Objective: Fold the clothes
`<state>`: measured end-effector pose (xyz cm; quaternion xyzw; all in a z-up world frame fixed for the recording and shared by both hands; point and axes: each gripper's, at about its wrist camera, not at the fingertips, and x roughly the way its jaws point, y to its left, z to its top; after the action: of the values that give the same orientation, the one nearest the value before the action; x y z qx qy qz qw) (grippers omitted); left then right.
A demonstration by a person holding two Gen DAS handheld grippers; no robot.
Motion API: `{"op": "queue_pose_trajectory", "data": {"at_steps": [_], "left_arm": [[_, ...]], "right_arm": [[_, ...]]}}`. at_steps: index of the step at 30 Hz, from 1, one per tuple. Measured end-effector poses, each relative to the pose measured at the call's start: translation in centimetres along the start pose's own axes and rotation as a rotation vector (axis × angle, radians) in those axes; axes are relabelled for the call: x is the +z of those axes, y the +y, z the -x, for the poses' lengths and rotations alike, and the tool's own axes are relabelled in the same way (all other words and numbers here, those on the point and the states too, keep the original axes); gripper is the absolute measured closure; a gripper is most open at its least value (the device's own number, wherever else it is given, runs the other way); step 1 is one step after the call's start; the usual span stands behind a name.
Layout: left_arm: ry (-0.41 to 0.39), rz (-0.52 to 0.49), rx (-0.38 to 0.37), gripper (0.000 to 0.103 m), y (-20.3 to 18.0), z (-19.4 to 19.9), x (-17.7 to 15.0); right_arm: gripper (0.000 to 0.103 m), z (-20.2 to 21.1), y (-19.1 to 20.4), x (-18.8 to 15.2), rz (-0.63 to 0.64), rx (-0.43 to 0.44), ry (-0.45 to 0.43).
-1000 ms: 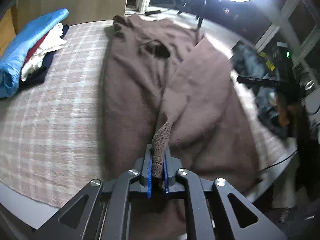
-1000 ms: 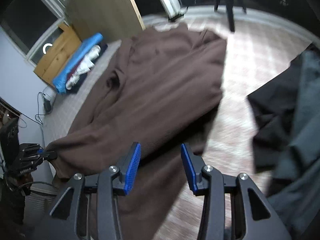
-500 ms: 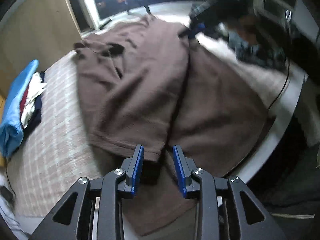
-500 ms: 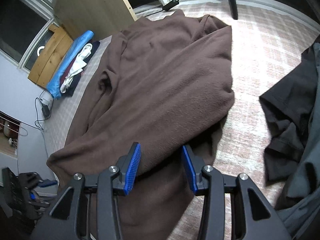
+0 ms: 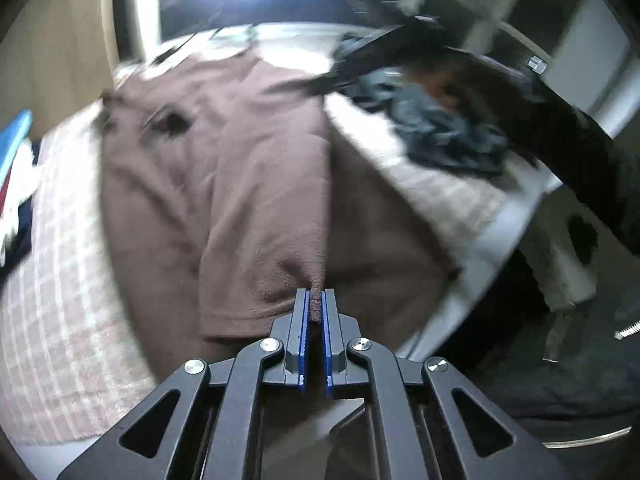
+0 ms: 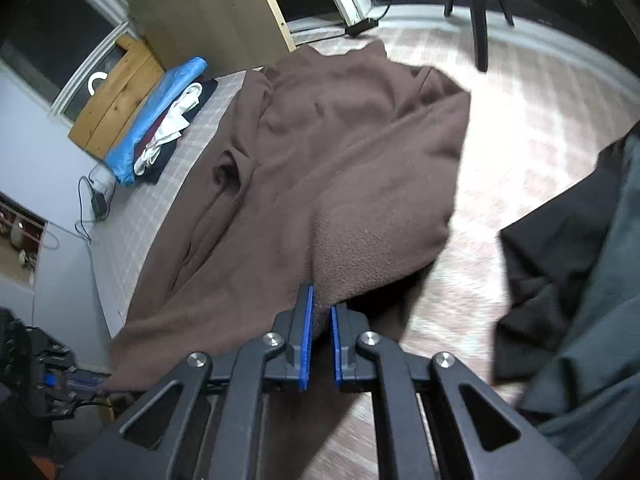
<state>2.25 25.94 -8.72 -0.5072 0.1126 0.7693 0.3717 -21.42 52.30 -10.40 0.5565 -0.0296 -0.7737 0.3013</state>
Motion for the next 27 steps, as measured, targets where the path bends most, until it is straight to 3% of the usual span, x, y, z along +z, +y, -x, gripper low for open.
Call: {"op": "queue_pose_trajectory", "data": {"at_steps": [3, 9, 13, 19, 21, 22, 24, 27], "left_arm": [[0.005, -0.083, -0.057, 0.098, -3.9, -0.6, 0.5], [0.091, -0.11, -0.198, 0.093, -9.1, -8.3, 0.7], [0.188, -0.121, -0.132, 0.091, -9.7, -9.8, -0.3], [0.06, -0.007, -0.1, 0.08, -5.1, 0.9, -1.0], [0.034, 0.052, -0.057, 0.078, -2.8, 4.5, -2.3], [0.028, 0.075, -0.031, 0.078, -1.7, 5.8, -2.9], [0.014, 0.117, 0.017, 0.078, 0.1, 7.3, -4.0], [0.017, 0.138, 0.019, 0.078, 1.1, 5.7, -4.4]], "right_arm": [[0.095, 0.3, -0.4, -0.3, 0.026, -0.031, 0.044], [0.095, -1.9, -1.9, -2.1, 0.061, -0.155, 0.135], [0.092, -1.3, -3.2, -2.9, -0.01, -0.103, 0.131], [0.092, 9.6, -2.5, -7.1, -0.059, 0.004, -0.034], [0.086, 13.9, -2.1, -9.0, -0.081, 0.049, -0.098], [0.078, 16.0, -2.0, -9.9, -0.092, 0.071, -0.131], [0.064, 18.3, -0.9, -12.0, -0.096, 0.07, -0.161], [0.063, 17.5, 1.7, -15.2, -0.086, 0.004, -0.146]]}}
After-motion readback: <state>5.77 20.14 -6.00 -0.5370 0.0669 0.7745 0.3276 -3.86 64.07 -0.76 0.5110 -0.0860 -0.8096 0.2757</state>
